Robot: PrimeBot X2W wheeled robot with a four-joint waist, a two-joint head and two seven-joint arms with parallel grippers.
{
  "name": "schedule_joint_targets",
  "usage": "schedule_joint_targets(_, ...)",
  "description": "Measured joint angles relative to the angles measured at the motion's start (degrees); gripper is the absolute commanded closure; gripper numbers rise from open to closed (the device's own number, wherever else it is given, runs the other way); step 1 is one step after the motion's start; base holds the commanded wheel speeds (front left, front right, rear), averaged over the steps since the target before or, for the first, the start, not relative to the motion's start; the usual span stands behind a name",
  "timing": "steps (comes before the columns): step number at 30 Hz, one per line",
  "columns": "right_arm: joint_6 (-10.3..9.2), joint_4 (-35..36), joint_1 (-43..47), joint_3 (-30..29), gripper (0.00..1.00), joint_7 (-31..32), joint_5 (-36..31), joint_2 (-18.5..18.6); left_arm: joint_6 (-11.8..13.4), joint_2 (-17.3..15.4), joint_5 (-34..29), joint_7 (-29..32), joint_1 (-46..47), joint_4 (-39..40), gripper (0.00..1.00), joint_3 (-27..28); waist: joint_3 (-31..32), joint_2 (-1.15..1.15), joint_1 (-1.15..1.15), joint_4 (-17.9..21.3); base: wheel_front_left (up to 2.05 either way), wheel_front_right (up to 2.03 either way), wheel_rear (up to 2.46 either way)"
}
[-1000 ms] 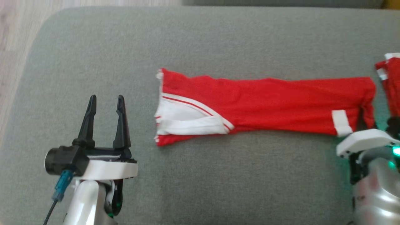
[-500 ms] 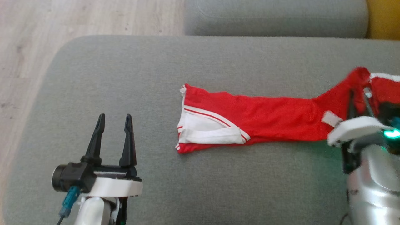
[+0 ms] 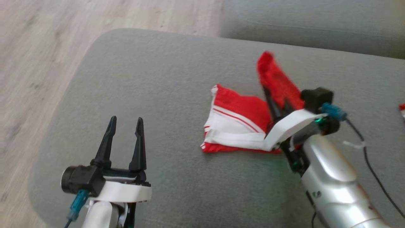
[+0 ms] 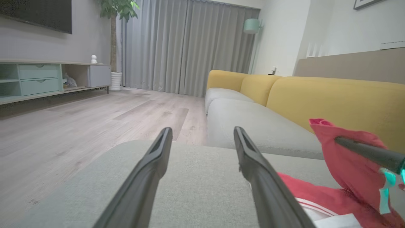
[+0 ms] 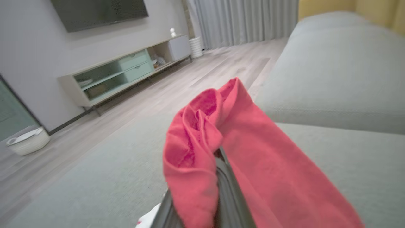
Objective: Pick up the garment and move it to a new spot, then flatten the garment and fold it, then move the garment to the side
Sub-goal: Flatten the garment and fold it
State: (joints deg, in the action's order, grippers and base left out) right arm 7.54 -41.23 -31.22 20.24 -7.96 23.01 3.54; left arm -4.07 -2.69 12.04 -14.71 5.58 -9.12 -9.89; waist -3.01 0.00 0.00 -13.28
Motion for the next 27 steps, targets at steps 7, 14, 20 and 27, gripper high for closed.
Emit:
schedule_joint_targets(7, 0.0, -4.99, -0.06, 7.68, 1.0, -1.19, 3.63, 0.01, -0.04, -0.02, 0.69, 0.0, 0.07, -1.33, 0.0, -1.79, -1.79, 0.0, 0.01, -4.05, 0.0, 0.0, 0.0)
schedule_joint_targets(14, 0.0, -9.46, -1.45, 11.69, 1.0, -2.3, 6.94, 0.07, -0.03, -0.02, 1.32, 0.0, 0.69, -1.79, 0.0, -3.14, -2.99, 0.0, 0.01, -7.57, 0.0, 0.0, 0.0)
schedule_joint_targets(20, 0.0, -10.21, -2.22, 16.97, 0.0, -2.29, 7.93, 0.09, -0.04, -0.03, 1.58, 0.0, 1.21, -2.32, 0.0, -3.42, -2.91, 0.0, 0.01, -8.24, 0.0, 0.0, 0.0)
schedule_joint_targets(27, 0.0, -9.31, -2.57, 17.96, 0.0, -4.83, 10.04, 0.09, -0.19, -0.03, 1.19, 0.0, 1.18, -2.77, 0.0, -2.97, -1.58, 0.0, 0.0, -5.58, 0.0, 0.0, 0.0)
